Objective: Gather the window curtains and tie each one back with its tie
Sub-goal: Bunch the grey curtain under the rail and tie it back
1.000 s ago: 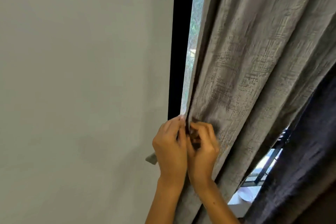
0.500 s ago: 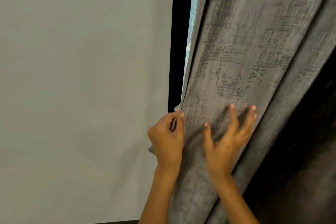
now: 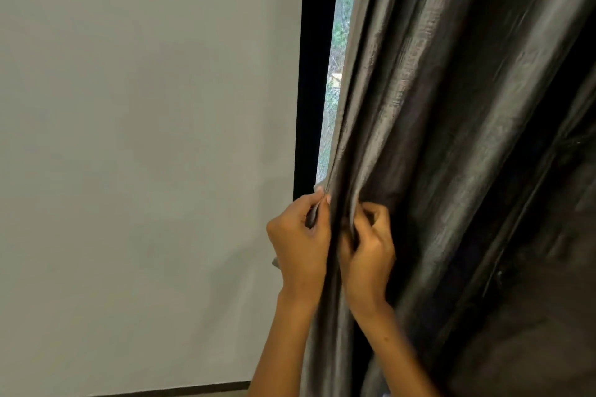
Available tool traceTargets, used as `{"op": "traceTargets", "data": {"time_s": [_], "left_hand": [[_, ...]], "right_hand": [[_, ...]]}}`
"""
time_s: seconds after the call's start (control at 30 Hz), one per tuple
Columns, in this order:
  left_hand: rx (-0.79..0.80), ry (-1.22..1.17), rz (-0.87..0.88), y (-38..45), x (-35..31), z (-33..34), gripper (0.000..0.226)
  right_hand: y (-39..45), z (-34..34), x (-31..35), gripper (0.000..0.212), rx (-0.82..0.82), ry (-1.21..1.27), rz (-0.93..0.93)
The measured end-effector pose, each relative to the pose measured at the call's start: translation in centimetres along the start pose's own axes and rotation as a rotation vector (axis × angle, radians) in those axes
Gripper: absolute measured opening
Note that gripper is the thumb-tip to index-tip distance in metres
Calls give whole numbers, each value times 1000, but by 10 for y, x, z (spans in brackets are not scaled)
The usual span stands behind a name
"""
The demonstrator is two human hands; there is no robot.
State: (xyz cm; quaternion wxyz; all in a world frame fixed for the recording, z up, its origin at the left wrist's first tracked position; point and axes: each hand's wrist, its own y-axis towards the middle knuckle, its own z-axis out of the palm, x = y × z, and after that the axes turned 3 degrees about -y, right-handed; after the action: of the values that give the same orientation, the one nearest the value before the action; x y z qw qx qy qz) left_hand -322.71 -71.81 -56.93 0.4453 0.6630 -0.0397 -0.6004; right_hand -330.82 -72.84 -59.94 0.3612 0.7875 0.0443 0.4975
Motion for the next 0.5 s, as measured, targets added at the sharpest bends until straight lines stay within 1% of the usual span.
{"op": "traceTargets", "data": {"time_s": [0.07,0.1,0.17,0.2,0.27,0.3,0.37,0.4,0.43,0.47,0.5], "left_hand": [[16,-15,-2,-4,-4,1,13],[24,-16,7,-6,-6,2,14],[38,-17,34,-10,-10,1,18],[44,-21,47,-11,-11,0,20],[60,-21,57,-11,-10,-2,22],[62,-12,46,-11,-10,-3,23],[41,11,20,-9,-8,-5,24],[28,21,13,-7,-7,-7,20],[14,29,9,-5,-6,-9,16],[1,35,8,-2,-5,-12,13],[-11,38,6,1,-4,-14,11]], "right_hand": [[-2,4,6,12,82,85,89],[-2,5,10,12,119,170,146],[-2,7,12,14,148,228,176],[-2,7,12,15,153,211,154],[-2,7,9,18,187,250,176],[-2,7,10,17,235,257,184],[-2,8,8,15,337,222,145],[-2,6,6,17,383,188,97],[-1,4,4,24,419,141,6],[0,3,1,36,418,80,-99],[2,3,-5,45,369,36,-179]]}}
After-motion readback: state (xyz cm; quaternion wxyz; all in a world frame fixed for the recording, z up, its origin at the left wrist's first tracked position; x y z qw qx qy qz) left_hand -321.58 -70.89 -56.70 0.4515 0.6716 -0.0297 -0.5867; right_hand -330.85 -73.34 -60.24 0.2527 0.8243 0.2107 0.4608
